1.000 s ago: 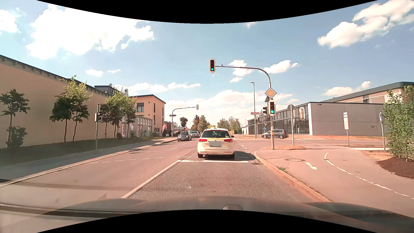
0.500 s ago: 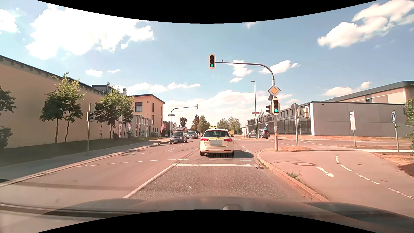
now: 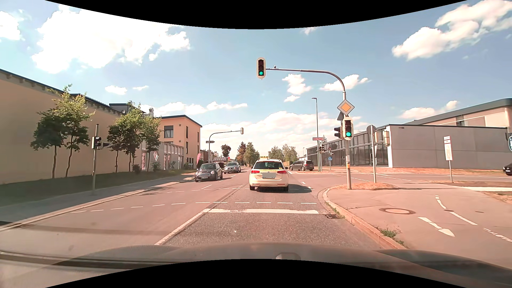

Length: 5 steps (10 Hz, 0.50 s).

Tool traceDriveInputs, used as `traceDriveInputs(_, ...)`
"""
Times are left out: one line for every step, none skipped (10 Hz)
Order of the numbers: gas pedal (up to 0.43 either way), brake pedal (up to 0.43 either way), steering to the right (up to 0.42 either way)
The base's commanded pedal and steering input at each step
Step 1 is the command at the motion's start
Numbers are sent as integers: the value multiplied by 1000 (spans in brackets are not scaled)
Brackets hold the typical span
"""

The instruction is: Follow the waypoints while adhering to traffic rules and regulations

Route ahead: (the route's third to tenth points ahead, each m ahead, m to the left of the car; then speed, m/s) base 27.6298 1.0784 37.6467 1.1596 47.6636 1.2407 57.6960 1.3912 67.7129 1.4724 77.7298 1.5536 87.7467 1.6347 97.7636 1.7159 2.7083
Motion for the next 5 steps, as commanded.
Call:
traceDriveInputs(268, 0, 5)
traceDriveInputs(280, 0, 5)
traceDriveInputs(280, 0, 5)
traceDriveInputs(280, 0, 6)
traceDriveInputs(268, 0, 6)
